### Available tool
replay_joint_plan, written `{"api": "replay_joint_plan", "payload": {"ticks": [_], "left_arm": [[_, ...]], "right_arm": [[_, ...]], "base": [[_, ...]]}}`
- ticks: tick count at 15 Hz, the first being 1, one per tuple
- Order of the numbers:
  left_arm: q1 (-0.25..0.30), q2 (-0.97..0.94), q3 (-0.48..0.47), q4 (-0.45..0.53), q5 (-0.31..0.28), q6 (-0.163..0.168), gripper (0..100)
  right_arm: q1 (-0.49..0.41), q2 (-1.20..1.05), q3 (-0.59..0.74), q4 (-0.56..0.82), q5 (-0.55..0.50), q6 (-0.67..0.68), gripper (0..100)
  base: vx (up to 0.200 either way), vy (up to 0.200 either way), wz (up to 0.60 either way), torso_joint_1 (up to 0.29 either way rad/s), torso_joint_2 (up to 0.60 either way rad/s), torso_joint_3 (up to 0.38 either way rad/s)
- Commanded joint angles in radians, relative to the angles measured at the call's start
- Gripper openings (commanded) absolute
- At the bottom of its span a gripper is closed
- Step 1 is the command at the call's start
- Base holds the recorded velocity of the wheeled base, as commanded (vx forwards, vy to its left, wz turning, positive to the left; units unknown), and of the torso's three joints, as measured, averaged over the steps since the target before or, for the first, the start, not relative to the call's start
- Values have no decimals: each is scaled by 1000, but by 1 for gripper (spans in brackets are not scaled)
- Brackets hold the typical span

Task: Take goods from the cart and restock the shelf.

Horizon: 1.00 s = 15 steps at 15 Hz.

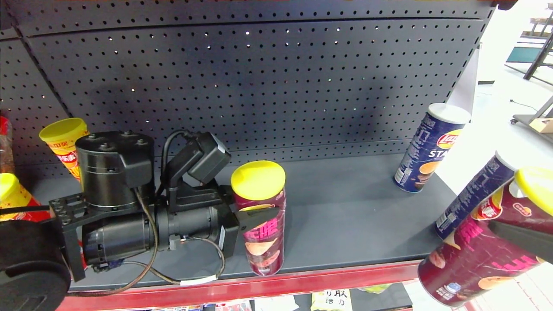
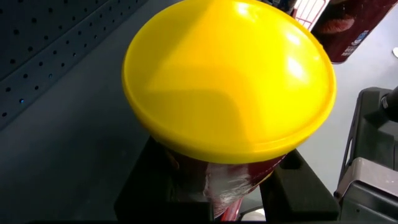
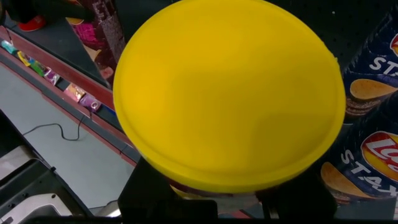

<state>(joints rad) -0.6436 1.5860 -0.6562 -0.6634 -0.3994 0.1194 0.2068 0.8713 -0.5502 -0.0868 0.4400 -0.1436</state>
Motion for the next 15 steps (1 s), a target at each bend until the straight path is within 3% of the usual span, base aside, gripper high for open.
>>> {"api": "replay_joint_plan", "payload": {"ticks": [1, 4, 5, 9, 12, 15], "left_arm": [[-1, -1, 3, -1, -1, 2, 0], [-2, -3, 24, -2, -3, 8, 0], [-2, -3, 23, -2, -1, 6, 100], [-1, -27, 29, 1, 19, 0, 100], [-1, -64, 24, 5, 19, 0, 100], [5, -135, 73, 19, 19, -1, 100]], "right_arm": [[0, 2, 0, -1, 0, -1, 0], [0, 2, 0, -1, 0, -2, 0], [0, 2, 1, -1, 0, -2, 0], [5, 11, -11, 1, 2, -2, 0], [57, 49, -37, 1, -3, -4, 0], [89, 161, -111, -4, -3, -5, 0]], "base": [[0, 0, 0, 0, 0, 0], [0, 0, 0, 0, 0, 0], [0, 0, 0, 0, 0, 0], [0, 0, 0, 0, 0, 0], [0, 0, 0, 0, 0, 0], [0, 0, 0, 0, 0, 0]]}}
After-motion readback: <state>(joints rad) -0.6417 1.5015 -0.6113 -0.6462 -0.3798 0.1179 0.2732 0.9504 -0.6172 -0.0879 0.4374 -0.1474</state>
